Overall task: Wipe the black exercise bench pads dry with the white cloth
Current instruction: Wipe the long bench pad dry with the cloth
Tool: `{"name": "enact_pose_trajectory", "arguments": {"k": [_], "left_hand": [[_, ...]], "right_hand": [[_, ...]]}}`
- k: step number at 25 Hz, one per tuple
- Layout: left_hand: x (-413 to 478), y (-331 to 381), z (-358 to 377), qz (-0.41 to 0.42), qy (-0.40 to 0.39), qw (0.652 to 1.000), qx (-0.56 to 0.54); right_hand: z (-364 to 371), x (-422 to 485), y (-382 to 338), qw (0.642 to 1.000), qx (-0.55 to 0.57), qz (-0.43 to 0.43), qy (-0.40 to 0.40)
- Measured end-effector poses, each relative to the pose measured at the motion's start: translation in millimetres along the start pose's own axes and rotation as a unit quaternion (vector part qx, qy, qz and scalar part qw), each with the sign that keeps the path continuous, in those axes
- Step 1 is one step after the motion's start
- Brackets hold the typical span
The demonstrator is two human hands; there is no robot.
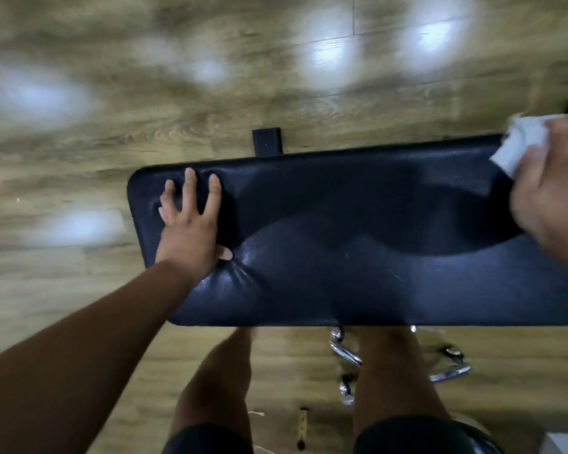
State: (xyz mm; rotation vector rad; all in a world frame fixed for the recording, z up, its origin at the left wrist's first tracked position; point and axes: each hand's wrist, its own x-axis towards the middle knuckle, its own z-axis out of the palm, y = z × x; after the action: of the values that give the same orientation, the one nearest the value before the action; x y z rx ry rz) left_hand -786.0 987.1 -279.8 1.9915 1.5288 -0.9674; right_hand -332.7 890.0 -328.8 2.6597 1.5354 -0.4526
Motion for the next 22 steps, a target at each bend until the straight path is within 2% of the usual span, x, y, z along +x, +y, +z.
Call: {"name": "enact_pose_trajectory", "arguments": {"k": [2,5,7,11,14,15,17,18,19,20,22], "left_hand": [[0,1,1,0.01,-0.009,1.0,-0.012],[4,-4,1,0.026,-0.022,0.999,-0.022],[3,-5,1,0.04,-0.02,0.999,-0.01],[2,-5,-5,0.084,-0.031,0.996,-0.013],[7,-20,-29,0.108,-0.038,0.989,-0.093],[9,-25,-40,0.147,0.005,0.983,-0.113],[15,-23,-59,0.265,0.088,0.958,-0.06],[17,-16,-64,0.321,0.088,0.943,-0.01],[17,-7,-66,0.366,0.069,0.927,0.045],[17,5,-64,0.402,0.049,0.909,0.097],[19,31,-57,0.451,0.04,0.878,0.155]], "right_hand": [[10,-23,-46,0.998,-0.043,0.044,-0.03],[25,-56,-165,0.999,-0.01,-0.011,-0.039],[34,-72,-219,0.999,-0.013,-0.009,-0.034],[69,-111,-295,0.997,0.02,0.068,0.017],[95,-196,-355,0.991,0.051,0.119,0.017],[105,-236,-389,0.993,0.078,0.086,-0.004],[111,-300,-440,0.993,0.097,-0.028,-0.063],[116,-313,-443,0.991,0.083,-0.078,-0.075],[119,-311,-429,0.992,0.069,-0.092,-0.058],[119,-300,-402,0.996,0.055,-0.059,-0.031],[114,-265,-319,0.994,0.009,0.099,0.043]]}}
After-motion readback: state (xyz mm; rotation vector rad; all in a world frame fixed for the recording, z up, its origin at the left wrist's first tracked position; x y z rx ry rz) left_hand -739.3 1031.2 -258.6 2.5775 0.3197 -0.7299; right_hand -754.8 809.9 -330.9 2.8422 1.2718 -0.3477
